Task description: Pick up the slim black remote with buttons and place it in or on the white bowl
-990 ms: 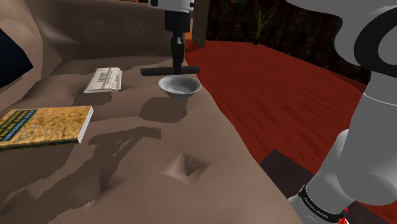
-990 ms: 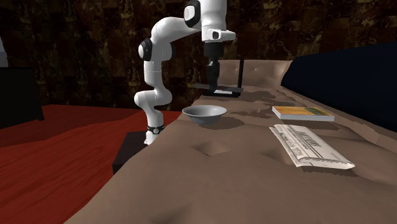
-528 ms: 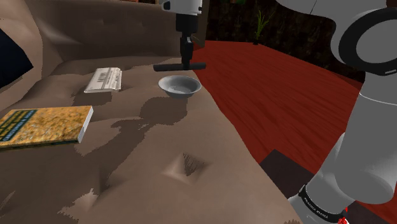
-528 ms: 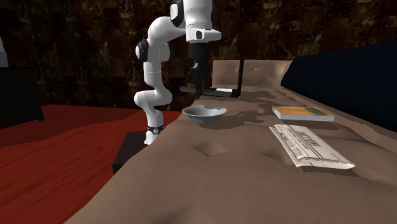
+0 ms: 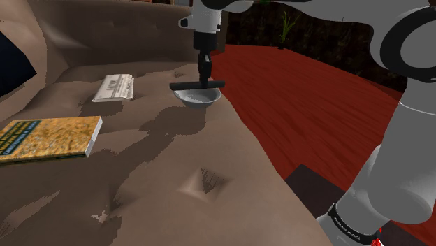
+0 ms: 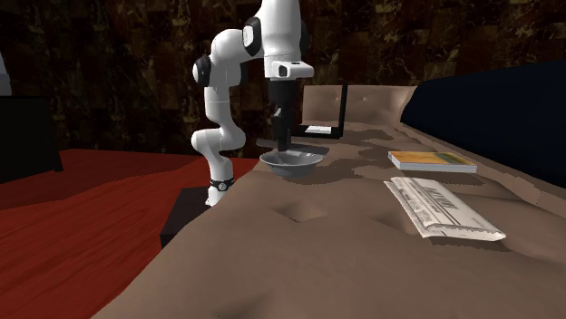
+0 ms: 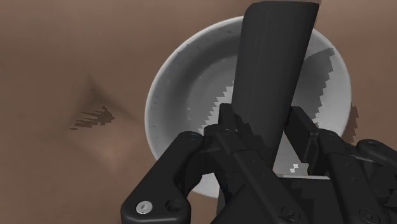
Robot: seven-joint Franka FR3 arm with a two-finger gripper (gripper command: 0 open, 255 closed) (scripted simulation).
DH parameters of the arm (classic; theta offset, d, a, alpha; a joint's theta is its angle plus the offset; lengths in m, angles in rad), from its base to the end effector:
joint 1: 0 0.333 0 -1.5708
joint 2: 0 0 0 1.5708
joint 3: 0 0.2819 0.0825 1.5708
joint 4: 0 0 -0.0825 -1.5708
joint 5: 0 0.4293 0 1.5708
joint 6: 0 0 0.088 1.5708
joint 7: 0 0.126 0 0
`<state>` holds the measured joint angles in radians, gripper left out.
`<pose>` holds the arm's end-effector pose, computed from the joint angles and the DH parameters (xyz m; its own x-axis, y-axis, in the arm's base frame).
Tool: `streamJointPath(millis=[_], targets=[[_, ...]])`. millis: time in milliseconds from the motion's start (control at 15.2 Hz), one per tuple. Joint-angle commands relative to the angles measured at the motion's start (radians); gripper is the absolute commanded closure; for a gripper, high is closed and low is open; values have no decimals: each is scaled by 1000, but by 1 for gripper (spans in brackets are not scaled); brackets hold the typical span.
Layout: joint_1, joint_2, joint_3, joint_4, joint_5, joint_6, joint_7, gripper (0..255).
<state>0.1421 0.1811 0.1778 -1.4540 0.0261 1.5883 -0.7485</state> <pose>0.6157 0.1991 0.5221 0.4845 0.8747 0.0072 0.8727 -0.4828 -0.0724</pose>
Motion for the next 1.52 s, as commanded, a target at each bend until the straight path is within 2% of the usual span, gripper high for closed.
streamJointPath(millis=[0,462,528,858,1122,1452], targets=[[-1,-3,0,-32,0,30,-2,255],[-1,-3,0,-32,0,30,-2,255],[-1,-3,0,-32,0,30,-2,0],[-1,-3,0,-32,0,30,-2,0],[3,43,0,159,-7,-116,4,0],[3,43,0,159,-7,-116,4,0]])
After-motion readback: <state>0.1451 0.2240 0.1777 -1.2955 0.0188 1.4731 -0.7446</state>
